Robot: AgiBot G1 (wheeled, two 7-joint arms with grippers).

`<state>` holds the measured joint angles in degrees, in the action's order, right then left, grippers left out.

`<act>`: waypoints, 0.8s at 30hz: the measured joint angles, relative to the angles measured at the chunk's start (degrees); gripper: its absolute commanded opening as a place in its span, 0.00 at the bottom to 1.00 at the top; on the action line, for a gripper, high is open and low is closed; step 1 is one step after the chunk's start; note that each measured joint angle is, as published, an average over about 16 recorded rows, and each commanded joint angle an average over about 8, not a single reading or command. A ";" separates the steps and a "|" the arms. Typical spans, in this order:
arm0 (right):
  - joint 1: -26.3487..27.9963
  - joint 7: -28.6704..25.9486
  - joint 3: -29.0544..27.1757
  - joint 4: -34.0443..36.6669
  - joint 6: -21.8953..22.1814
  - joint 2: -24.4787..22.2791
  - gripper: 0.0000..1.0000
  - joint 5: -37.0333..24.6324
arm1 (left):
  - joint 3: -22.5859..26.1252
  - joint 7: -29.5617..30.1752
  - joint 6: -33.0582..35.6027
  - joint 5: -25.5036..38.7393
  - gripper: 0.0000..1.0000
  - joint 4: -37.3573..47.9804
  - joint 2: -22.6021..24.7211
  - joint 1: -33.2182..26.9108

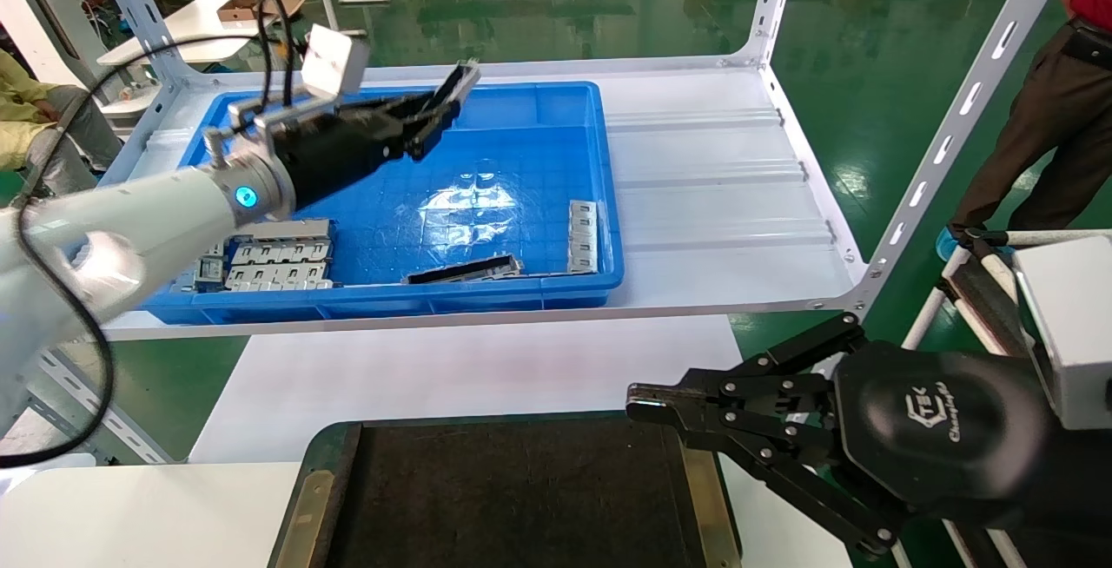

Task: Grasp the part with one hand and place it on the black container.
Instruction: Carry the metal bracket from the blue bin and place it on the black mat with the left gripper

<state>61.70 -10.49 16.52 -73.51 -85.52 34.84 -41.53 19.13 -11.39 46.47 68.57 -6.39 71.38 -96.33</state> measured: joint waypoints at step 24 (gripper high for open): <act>0.02 0.05 0.09 0.00 0.04 -0.04 0.00 0.06 | 0.46 17.41 29.92 -4.99 0.00 -31.07 -11.40 15.21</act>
<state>61.72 -10.44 16.61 -73.51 -85.48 34.80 -41.47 19.58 6.02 76.39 63.58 -37.46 59.99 -81.12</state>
